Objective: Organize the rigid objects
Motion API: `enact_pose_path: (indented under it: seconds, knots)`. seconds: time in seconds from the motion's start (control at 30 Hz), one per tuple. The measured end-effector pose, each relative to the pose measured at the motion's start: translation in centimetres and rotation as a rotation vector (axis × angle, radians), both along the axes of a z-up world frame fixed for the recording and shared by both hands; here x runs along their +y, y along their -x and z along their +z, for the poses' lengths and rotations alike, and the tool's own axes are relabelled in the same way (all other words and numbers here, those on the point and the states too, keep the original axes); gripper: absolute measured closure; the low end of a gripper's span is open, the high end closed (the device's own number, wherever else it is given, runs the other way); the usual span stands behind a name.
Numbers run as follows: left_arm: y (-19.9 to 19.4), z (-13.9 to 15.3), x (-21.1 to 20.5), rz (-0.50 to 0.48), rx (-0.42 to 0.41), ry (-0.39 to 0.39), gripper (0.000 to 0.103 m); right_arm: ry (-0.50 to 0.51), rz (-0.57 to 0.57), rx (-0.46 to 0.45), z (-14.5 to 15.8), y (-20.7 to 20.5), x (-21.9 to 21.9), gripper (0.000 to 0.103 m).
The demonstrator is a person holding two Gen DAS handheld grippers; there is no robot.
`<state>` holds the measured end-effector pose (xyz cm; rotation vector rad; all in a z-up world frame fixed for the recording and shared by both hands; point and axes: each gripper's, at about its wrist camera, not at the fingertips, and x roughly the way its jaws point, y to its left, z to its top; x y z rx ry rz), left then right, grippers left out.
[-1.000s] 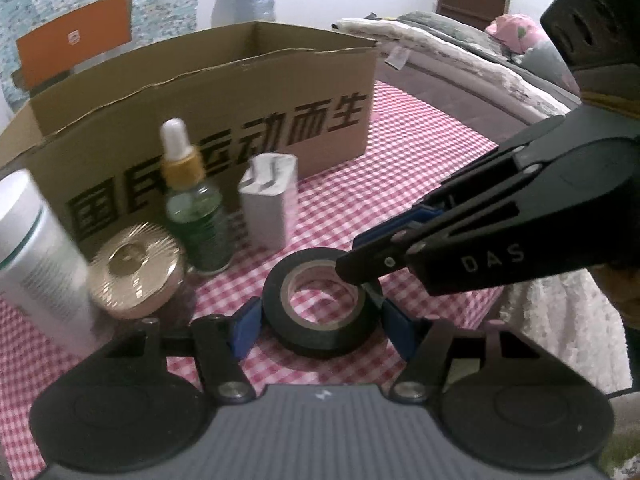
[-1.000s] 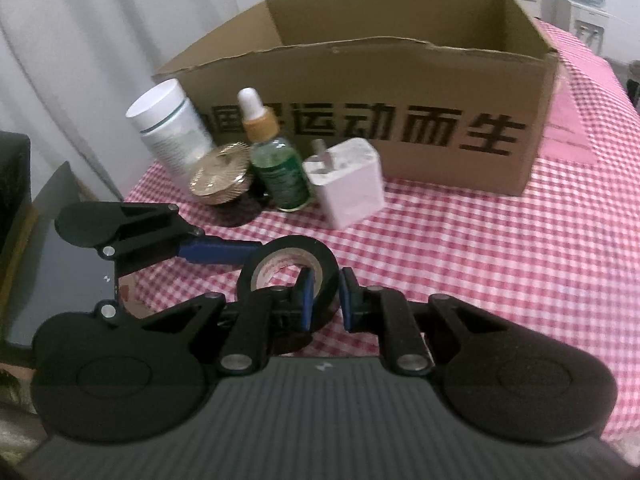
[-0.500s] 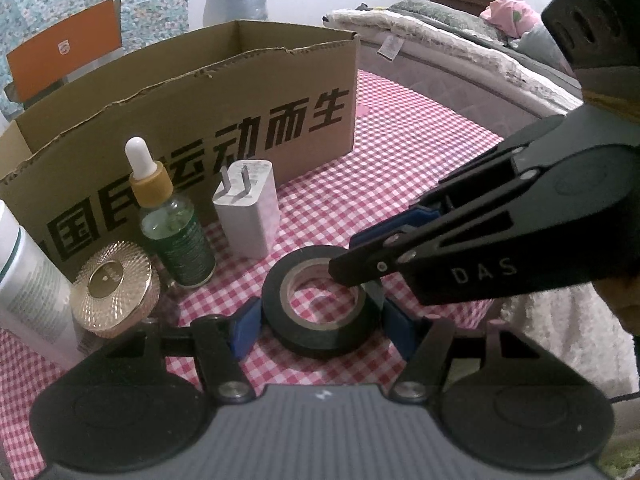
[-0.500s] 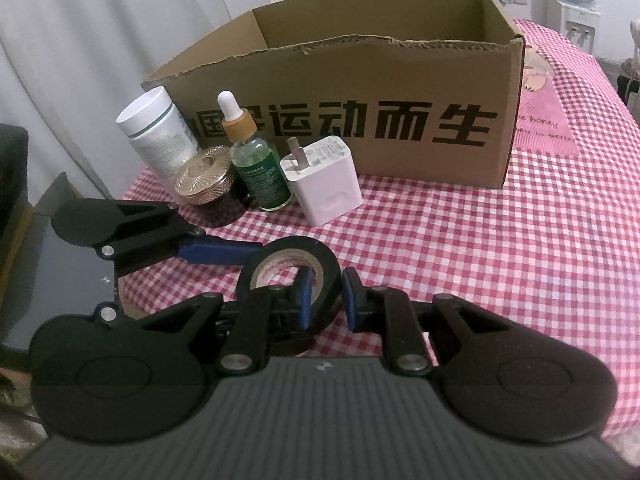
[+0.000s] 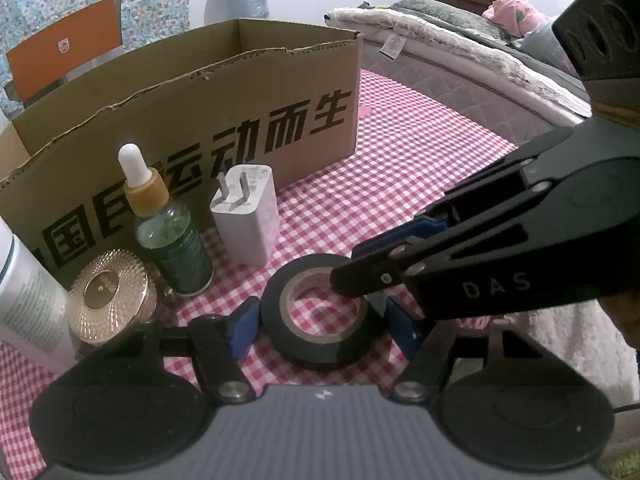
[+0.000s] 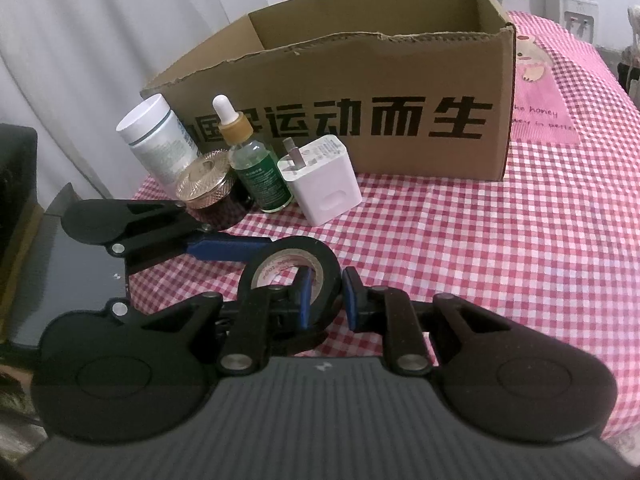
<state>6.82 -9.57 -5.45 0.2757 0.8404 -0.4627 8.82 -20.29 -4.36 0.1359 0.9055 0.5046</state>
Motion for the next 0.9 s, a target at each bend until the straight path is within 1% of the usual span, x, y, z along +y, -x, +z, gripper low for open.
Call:
enact_pose_path:
  seconds: [0.57,0.9]
  knots:
    - [0.15,-0.02,0.02,0.009,-0.004,0.01,0.035,-0.001,0.0,0.004,-0.04,0.05,0.05,0.086]
    - [0.47,0.48,-0.12,0.01,-0.027,0.011,0.035,-0.009,-0.005,-0.009,0.51,0.36,-0.19,0.086]
